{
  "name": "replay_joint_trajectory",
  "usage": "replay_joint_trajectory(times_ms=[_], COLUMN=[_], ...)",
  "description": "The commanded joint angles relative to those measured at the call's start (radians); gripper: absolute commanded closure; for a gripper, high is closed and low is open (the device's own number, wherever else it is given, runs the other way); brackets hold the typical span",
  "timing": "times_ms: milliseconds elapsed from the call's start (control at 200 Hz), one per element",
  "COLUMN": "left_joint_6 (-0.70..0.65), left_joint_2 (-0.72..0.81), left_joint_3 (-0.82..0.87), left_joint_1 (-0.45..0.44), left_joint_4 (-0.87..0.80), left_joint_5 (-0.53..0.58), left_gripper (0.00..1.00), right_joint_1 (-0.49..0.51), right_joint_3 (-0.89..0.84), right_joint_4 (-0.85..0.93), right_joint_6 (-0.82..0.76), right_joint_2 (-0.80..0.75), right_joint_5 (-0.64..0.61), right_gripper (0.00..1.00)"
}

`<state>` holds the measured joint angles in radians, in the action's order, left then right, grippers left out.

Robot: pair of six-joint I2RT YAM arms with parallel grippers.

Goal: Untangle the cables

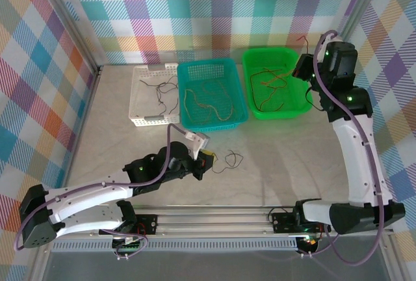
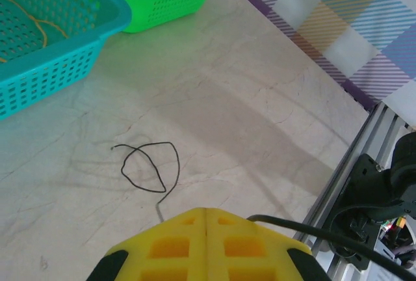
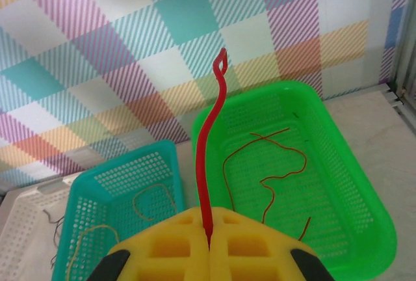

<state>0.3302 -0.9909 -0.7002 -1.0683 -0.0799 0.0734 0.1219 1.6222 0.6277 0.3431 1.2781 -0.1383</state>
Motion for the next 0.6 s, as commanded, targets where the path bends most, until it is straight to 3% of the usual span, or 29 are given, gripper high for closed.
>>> replay_joint_trajectory(times_ms=[0, 300, 595], left_joint_6=[0.01, -0.103, -0.197], left_joint_2=[0.089, 0.041, -0.144], left_joint_3=[-0.101, -0.517, -0.983], left_joint_1=[0.028, 0.243, 0.469], left_joint_4=[-0.067, -0.28, -0.389], left_joint_5=[0.037, -0.011, -0.076], left_gripper=[1.0, 1.0, 1.0], right_joint_1=[-0.015, -0.015, -0.016], right_joint_3=[0.018, 0.031, 0.026], right_joint_4=[-0.062, -0.092, -0.103], right_joint_6=[-0.008, -0.078, -0.098], right_joint_2=[0.049, 0.226, 0.361], right_joint_5=[-0.02, -0.159, -0.195], right_gripper=[1.0, 1.0, 1.0])
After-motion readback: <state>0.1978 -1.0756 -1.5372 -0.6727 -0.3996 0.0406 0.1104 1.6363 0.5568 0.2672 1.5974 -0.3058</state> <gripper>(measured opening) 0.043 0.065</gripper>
